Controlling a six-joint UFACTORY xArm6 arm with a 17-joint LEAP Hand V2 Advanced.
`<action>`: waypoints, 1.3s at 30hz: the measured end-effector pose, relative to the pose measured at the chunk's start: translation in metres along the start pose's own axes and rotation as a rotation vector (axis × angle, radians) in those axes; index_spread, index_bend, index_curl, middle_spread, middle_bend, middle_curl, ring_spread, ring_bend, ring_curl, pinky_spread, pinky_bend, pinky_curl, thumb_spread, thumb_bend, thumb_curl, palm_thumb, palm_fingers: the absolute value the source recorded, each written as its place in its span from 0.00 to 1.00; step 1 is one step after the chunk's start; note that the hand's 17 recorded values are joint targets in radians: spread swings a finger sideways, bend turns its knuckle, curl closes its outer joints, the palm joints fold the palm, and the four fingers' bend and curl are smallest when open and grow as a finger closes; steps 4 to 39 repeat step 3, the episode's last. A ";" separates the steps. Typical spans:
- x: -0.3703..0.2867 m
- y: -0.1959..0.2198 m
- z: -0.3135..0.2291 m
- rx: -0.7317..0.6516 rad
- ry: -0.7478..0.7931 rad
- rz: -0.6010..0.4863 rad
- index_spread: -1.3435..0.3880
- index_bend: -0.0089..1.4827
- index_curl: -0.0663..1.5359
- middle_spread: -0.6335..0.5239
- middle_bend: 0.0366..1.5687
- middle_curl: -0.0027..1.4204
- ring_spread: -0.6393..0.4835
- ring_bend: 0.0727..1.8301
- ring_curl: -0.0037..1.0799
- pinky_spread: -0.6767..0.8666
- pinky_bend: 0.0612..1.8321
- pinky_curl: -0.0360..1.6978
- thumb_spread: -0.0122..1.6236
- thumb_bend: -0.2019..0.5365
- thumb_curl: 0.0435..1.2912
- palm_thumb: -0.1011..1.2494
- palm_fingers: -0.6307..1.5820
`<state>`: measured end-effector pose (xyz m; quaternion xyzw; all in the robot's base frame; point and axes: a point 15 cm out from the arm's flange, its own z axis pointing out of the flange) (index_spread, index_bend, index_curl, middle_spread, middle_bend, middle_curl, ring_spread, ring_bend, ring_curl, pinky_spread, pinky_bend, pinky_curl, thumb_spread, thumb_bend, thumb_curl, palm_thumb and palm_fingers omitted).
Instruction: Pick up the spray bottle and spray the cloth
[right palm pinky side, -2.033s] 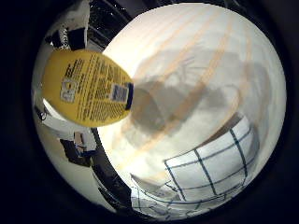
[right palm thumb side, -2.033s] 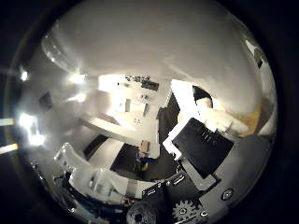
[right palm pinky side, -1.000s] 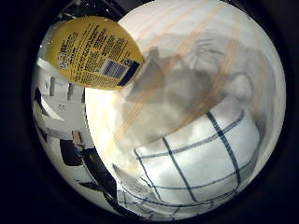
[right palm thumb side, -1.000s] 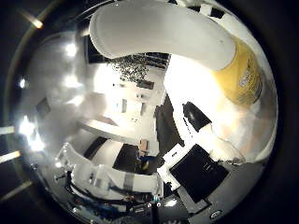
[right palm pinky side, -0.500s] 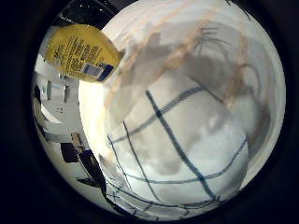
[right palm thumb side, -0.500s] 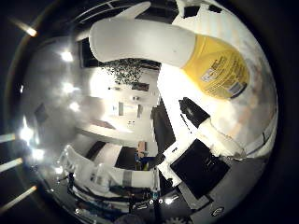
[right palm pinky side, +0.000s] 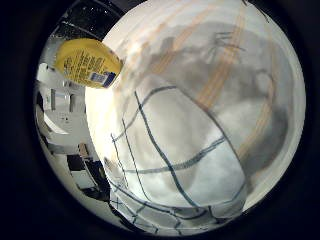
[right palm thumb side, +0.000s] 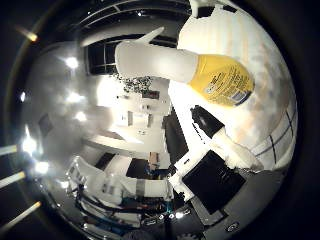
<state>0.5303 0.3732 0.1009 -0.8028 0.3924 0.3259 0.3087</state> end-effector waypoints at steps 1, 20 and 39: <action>0.000 0.000 0.000 0.000 0.000 -0.001 0.60 0.13 0.27 0.58 0.10 0.22 0.73 0.16 0.19 0.73 0.16 0.18 0.62 0.24 0.37 0.64 0.43; -0.007 -0.004 -0.004 0.006 0.002 -0.013 0.60 0.13 0.27 0.58 0.10 0.22 0.73 0.16 0.20 0.73 0.16 0.18 0.62 0.24 0.36 0.64 0.43; -0.007 -0.004 -0.004 0.006 0.002 -0.013 0.60 0.13 0.27 0.58 0.10 0.22 0.73 0.16 0.20 0.73 0.16 0.18 0.62 0.24 0.36 0.64 0.43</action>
